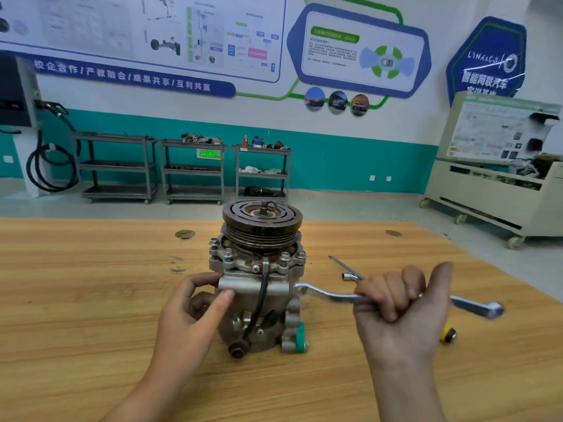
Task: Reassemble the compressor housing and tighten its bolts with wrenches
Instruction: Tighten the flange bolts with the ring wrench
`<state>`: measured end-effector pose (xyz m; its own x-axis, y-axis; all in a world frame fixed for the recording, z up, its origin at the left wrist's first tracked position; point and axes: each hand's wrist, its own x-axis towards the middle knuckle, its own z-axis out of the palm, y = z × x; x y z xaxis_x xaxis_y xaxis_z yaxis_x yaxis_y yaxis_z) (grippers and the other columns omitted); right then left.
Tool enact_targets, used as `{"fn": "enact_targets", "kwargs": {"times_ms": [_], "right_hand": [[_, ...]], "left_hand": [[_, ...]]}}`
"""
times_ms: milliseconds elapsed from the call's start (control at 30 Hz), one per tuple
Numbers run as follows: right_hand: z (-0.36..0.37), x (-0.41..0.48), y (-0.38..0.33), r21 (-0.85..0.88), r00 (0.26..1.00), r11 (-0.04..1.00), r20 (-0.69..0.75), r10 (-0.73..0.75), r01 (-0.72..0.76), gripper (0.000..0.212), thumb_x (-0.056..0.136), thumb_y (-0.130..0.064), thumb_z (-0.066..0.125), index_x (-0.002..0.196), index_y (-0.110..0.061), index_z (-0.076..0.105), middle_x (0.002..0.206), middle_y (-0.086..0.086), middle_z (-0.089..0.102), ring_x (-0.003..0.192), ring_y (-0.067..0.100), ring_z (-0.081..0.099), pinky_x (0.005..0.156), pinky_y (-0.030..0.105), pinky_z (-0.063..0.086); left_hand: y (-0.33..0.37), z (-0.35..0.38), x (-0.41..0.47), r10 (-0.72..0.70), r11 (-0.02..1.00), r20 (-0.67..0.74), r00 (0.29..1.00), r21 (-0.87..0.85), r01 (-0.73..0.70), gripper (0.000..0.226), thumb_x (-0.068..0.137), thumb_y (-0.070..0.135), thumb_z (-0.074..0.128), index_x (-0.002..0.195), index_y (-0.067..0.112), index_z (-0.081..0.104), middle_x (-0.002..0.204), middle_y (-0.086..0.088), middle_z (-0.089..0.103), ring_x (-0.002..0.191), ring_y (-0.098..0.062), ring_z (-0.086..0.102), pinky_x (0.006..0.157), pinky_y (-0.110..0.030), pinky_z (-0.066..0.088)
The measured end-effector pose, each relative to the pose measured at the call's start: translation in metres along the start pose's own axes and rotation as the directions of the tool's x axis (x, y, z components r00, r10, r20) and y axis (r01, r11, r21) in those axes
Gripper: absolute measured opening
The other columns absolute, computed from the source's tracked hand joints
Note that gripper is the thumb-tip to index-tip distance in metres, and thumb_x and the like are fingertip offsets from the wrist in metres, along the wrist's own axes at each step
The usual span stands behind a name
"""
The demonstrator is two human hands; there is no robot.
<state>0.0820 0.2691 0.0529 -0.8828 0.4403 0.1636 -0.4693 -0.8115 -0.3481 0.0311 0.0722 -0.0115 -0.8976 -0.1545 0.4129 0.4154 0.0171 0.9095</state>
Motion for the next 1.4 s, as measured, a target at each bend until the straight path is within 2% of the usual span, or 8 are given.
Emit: {"fn": "enact_targets", "kwargs": {"times_ms": [133, 267, 500, 733, 900, 1000, 1133, 1400], "right_hand": [[0.028, 0.034, -0.019, 0.033, 0.995, 0.998, 0.084, 0.051, -0.054, 0.067, 0.07, -0.08, 0.036, 0.047, -0.017, 0.037, 0.037, -0.006, 0.018, 0.03, 0.008, 0.019, 0.03, 0.015, 0.023], [0.039, 0.071, -0.018, -0.035, 0.994, 0.993, 0.014, 0.109, -0.109, 0.068, 0.082, -0.076, 0.026, 0.057, -0.014, 0.037, 0.039, -0.006, 0.019, 0.03, 0.008, 0.018, 0.03, 0.015, 0.016], [0.043, 0.102, 0.008, 0.154, 0.981, 0.975, -0.084, 0.174, -0.16, 0.061, 0.091, -0.067, 0.027, 0.057, -0.017, 0.023, 0.036, -0.004, 0.017, 0.025, 0.011, 0.015, 0.025, 0.017, 0.013], [0.052, 0.111, 0.023, -0.023, 0.973, 0.979, -0.113, 0.201, -0.204, 0.068, 0.089, -0.069, 0.027, 0.046, -0.016, 0.025, 0.036, -0.005, 0.019, 0.026, 0.009, 0.015, 0.027, 0.015, 0.011], [0.058, 0.111, 0.027, -0.097, 0.954, 0.952, -0.1, 0.282, -0.291, 0.075, 0.088, -0.069, 0.028, 0.036, -0.015, 0.027, 0.036, -0.006, 0.019, 0.025, 0.009, 0.015, 0.027, 0.014, 0.012], [0.061, 0.115, 0.029, -0.119, 0.951, 0.95, -0.148, 0.272, -0.29, 0.066, 0.089, -0.068, 0.028, 0.049, -0.017, 0.024, 0.036, -0.006, 0.018, 0.026, 0.009, 0.014, 0.028, 0.015, 0.01], [0.057, 0.118, 0.03, -0.127, 0.942, 0.939, -0.149, 0.299, -0.318, 0.063, 0.09, -0.068, 0.028, 0.053, -0.018, 0.024, 0.036, -0.006, 0.02, 0.025, 0.009, 0.016, 0.027, 0.015, 0.011], [0.031, 0.102, 0.024, 0.065, 0.936, 0.987, -0.313, 0.161, -0.148, 0.059, 0.093, -0.064, 0.025, 0.056, -0.019, 0.02, 0.037, -0.005, 0.018, 0.026, 0.012, 0.016, 0.03, 0.013, 0.013]], "left_hand": [[-0.001, -0.003, 0.002, 0.005, 1.0, 0.011, 1.0, -0.008, -0.005, 0.022, 0.082, 0.003, 0.065, 0.091, 0.022, 0.06, 0.074, -0.009, 0.068, 0.066, -0.008, 0.063, 0.068, -0.03, 0.051], [-0.001, -0.002, 0.001, 0.021, 1.0, 0.025, 0.999, -0.003, -0.021, 0.021, 0.082, 0.005, 0.065, 0.091, 0.023, 0.06, 0.075, -0.006, 0.068, 0.066, -0.008, 0.063, 0.063, -0.022, 0.051], [0.001, -0.003, 0.001, 0.04, 0.999, 0.027, 0.999, 0.023, -0.041, 0.022, 0.081, 0.006, 0.065, 0.092, 0.024, 0.06, 0.076, -0.009, 0.067, 0.067, -0.012, 0.063, 0.069, -0.035, 0.052], [-0.003, -0.004, 0.002, 0.045, 0.999, 0.028, 0.999, 0.024, -0.046, 0.022, 0.081, 0.008, 0.066, 0.091, 0.026, 0.061, 0.075, -0.01, 0.068, 0.071, -0.017, 0.065, 0.075, -0.045, 0.052], [-0.006, -0.004, 0.003, 0.042, 0.999, 0.031, 0.999, 0.009, -0.043, 0.022, 0.081, 0.008, 0.066, 0.091, 0.027, 0.061, 0.074, -0.01, 0.068, 0.069, -0.013, 0.066, 0.069, -0.033, 0.053], [-0.007, -0.004, 0.003, 0.046, 0.999, 0.039, 0.998, 0.004, -0.046, 0.023, 0.082, 0.006, 0.065, 0.092, 0.027, 0.06, 0.07, -0.009, 0.067, 0.064, -0.01, 0.065, 0.061, -0.02, 0.051], [-0.007, -0.003, 0.003, 0.05, 0.999, 0.043, 0.998, -0.001, -0.05, 0.023, 0.082, 0.006, 0.065, 0.093, 0.025, 0.06, 0.071, -0.008, 0.066, 0.063, -0.007, 0.064, 0.059, -0.017, 0.05], [-0.008, -0.003, 0.003, 0.071, 0.997, 0.044, 0.997, -0.012, -0.07, 0.023, 0.082, 0.008, 0.065, 0.092, 0.027, 0.06, 0.072, -0.003, 0.067, 0.064, -0.005, 0.064, 0.059, -0.017, 0.051]]}}
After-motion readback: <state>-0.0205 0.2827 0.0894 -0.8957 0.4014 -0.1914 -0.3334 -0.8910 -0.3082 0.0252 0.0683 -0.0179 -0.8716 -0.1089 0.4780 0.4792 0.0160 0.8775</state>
